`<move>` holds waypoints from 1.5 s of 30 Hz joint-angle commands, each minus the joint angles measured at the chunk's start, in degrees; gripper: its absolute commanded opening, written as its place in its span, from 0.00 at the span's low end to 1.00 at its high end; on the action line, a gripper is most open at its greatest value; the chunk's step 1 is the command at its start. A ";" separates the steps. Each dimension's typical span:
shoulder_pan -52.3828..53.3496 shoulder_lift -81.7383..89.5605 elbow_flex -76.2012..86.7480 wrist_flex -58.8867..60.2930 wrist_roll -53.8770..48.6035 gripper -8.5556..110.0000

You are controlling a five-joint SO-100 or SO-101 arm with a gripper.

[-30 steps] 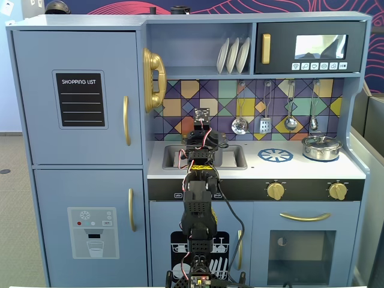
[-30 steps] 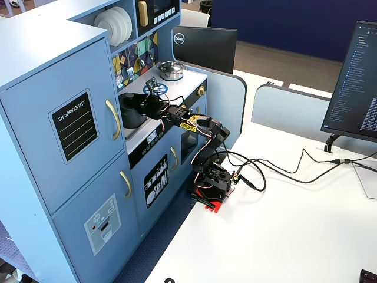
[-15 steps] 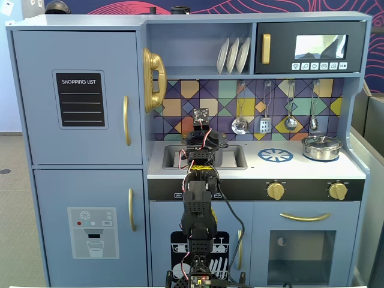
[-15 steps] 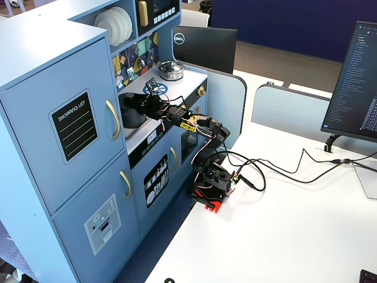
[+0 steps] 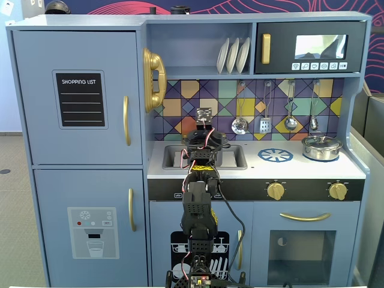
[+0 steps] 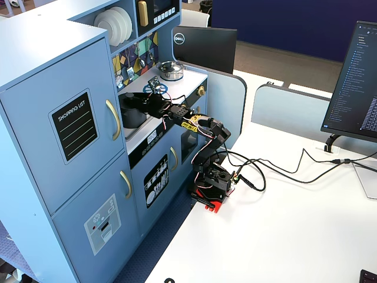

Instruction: Pick up the lid from the counter and put it on the gray recipient

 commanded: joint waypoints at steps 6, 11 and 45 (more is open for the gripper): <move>0.35 5.71 -0.62 0.88 1.32 0.31; -0.18 12.48 -0.09 9.32 0.70 0.31; -6.77 52.65 55.46 62.05 11.07 0.07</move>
